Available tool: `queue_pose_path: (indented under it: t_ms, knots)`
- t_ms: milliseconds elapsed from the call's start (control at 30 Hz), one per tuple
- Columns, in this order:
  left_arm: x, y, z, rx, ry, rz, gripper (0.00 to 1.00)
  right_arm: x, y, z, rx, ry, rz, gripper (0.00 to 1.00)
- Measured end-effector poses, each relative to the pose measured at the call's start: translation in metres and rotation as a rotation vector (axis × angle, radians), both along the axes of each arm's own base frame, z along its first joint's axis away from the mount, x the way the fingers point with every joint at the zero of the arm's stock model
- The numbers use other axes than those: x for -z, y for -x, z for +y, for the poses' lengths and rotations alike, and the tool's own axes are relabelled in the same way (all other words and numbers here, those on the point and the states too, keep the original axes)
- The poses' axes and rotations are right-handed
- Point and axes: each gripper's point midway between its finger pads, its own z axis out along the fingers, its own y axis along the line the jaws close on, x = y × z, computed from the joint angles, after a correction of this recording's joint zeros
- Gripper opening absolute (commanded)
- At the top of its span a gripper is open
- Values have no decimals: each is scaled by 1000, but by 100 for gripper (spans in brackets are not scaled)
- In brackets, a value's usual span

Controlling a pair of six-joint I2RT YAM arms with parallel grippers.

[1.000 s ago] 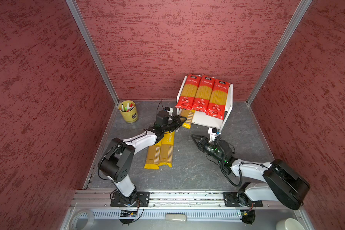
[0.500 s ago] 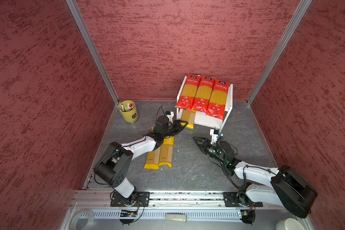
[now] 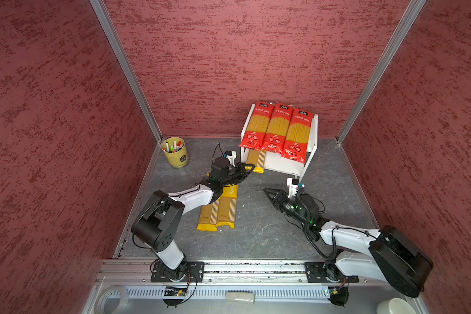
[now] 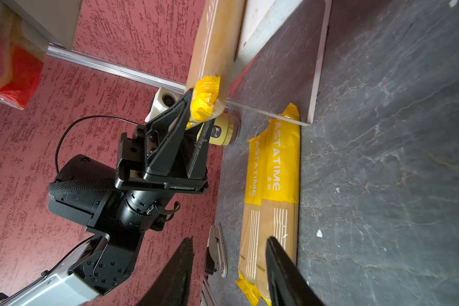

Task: Arrange pasta packages on shelves
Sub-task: Place the pasta bag on the shelf, then pick up the pasta bag from the center of the table.

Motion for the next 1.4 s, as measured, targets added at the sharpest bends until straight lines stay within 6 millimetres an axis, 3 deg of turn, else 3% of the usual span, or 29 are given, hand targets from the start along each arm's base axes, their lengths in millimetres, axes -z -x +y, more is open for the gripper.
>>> queue_pose_path:
  t_ms: [100,267,433,600,700,800,967,1033,1167,1267,1400]
  knots:
    - [0,-2,3,-5,1,0,11,4,2,3,-10,9,10,47]
    - [1,-3,6,-7,-13,-8,52,17,11,15,-40,45,35,47]
    - [1,10,29,-38,-67,4,62,40,17,31,-68,93,85,47]
    - [-1,42,56,-53,-140,-3,63,54,17,54,-89,127,125,47]
    - [8,56,77,-83,-242,4,63,62,14,76,-101,143,154,48]
    - [26,68,98,-120,-347,29,63,70,10,94,-104,163,183,49]
    - [86,93,130,-156,-461,169,62,79,1,116,-75,207,233,50]
    - [103,102,136,-156,-490,217,60,81,-4,124,-59,229,254,50]
    - [112,103,139,-165,-503,237,53,88,-8,133,-28,271,294,50]
    - [118,100,141,-179,-495,241,44,100,-6,130,-6,310,331,51]
    - [142,107,145,-194,-486,296,37,119,-3,125,6,357,367,50]
